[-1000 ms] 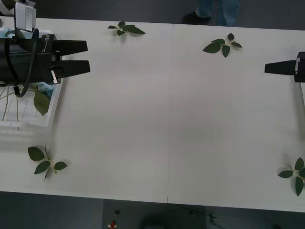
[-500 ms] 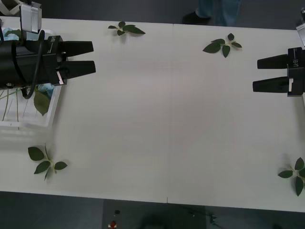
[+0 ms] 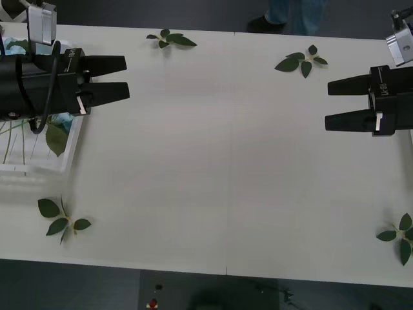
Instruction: Put the red flowers into the right box and the blue flowers into the left box
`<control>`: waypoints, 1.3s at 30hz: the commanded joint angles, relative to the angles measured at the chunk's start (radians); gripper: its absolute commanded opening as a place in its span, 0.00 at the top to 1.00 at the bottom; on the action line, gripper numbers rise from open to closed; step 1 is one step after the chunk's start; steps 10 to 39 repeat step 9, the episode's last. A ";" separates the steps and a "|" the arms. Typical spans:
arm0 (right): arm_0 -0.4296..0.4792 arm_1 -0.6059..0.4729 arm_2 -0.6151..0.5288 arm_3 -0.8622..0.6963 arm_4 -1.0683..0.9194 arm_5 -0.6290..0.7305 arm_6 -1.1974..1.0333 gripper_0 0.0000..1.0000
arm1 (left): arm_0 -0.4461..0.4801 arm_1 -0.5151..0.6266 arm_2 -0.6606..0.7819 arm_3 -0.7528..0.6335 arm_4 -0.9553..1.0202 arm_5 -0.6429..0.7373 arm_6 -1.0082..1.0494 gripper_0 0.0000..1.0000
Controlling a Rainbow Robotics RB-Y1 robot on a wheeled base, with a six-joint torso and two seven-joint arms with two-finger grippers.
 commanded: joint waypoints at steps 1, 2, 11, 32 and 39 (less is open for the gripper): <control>-0.024 -0.007 -0.005 -0.024 -0.006 -0.004 0.032 0.00 | 0.002 0.011 -0.001 -0.025 -0.002 0.002 -0.013 0.04; -0.024 -0.007 -0.005 -0.024 -0.006 -0.004 0.032 0.00 | 0.002 0.011 -0.001 -0.025 -0.002 0.002 -0.013 0.04; -0.024 -0.007 -0.005 -0.024 -0.006 -0.004 0.032 0.00 | 0.002 0.011 -0.001 -0.025 -0.002 0.002 -0.013 0.04; -0.024 -0.007 -0.005 -0.024 -0.006 -0.004 0.032 0.00 | 0.002 0.011 -0.001 -0.025 -0.002 0.002 -0.013 0.04; -0.024 -0.007 -0.005 -0.024 -0.006 -0.004 0.032 0.00 | 0.002 0.011 -0.001 -0.025 -0.002 0.002 -0.013 0.04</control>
